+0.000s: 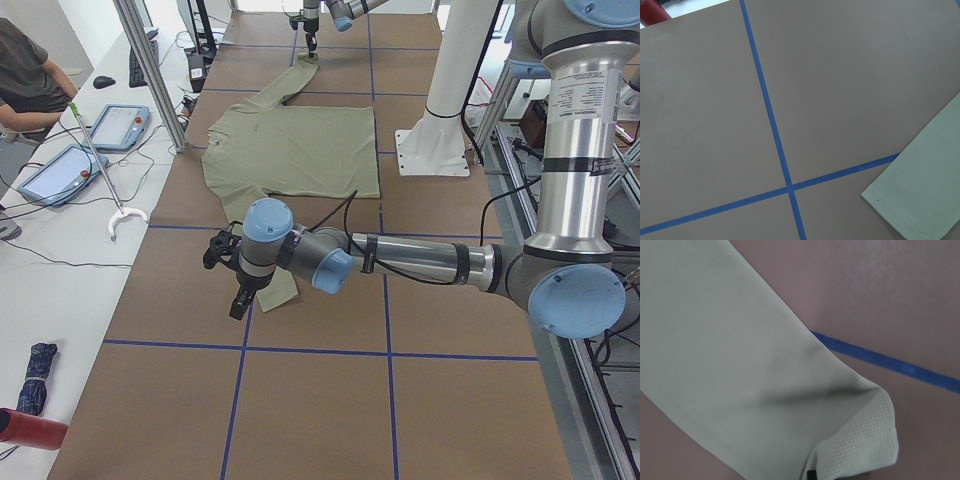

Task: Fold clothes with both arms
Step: 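Carry the cuff with the right gripper across the shirt body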

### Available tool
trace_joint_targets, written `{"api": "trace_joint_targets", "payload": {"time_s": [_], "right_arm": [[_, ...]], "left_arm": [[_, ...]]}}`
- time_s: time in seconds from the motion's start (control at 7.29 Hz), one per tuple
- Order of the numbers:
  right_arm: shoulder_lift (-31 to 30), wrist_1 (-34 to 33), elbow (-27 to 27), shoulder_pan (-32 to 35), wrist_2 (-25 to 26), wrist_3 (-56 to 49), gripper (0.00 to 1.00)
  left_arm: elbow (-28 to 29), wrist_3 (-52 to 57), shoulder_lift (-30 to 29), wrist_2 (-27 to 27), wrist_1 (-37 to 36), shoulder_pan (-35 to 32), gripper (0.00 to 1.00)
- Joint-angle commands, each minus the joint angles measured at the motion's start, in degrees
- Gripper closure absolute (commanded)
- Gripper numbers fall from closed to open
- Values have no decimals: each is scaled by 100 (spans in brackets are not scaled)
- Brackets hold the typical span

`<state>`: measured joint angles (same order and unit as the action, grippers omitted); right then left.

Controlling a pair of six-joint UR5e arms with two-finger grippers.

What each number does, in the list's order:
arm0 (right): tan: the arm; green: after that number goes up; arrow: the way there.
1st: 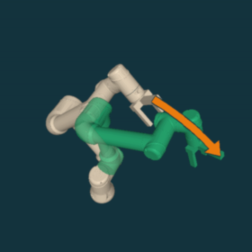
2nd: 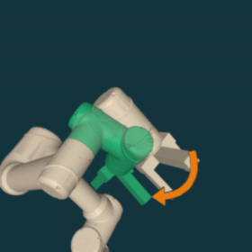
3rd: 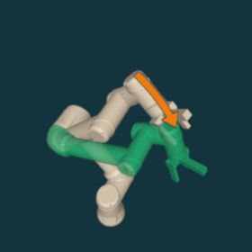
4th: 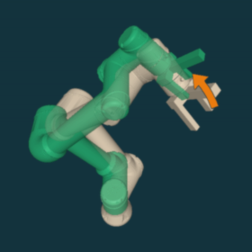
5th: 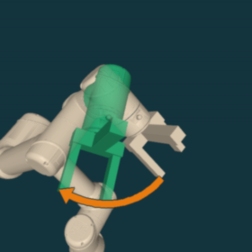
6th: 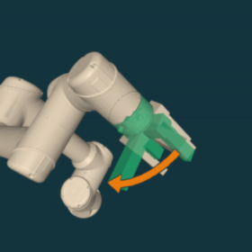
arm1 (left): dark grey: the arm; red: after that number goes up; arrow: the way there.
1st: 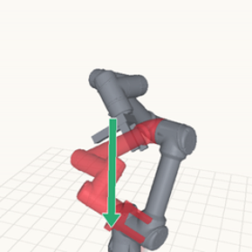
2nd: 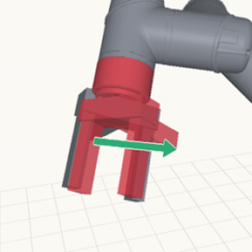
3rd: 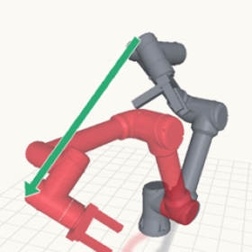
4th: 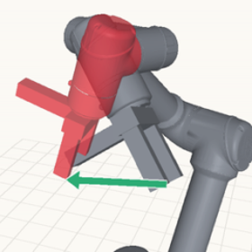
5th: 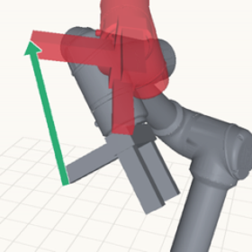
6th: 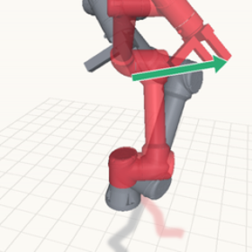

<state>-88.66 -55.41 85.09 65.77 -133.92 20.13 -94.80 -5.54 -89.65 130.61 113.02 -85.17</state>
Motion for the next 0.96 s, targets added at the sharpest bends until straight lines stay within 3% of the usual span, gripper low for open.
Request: {"api": "trace_joint_targets", "payload": {"time_s": [0.0,0.27,0.69,0.82], "right_arm": [[618,-14,306,-37,-169,1222,100],[1584,-84,272,-851,-91,2517,100],[4533,-2994,10,-1846,1303,2645,100],[5099,-2994,-288,-1901,1316,2872,100]], "left_arm": [[-12,0,0,9,0,0,0],[-30,-9,9,17,-8,0,0],[-21,-9,18,18,0,-9,0],[-13,0,18,18,0,0,0]]}}
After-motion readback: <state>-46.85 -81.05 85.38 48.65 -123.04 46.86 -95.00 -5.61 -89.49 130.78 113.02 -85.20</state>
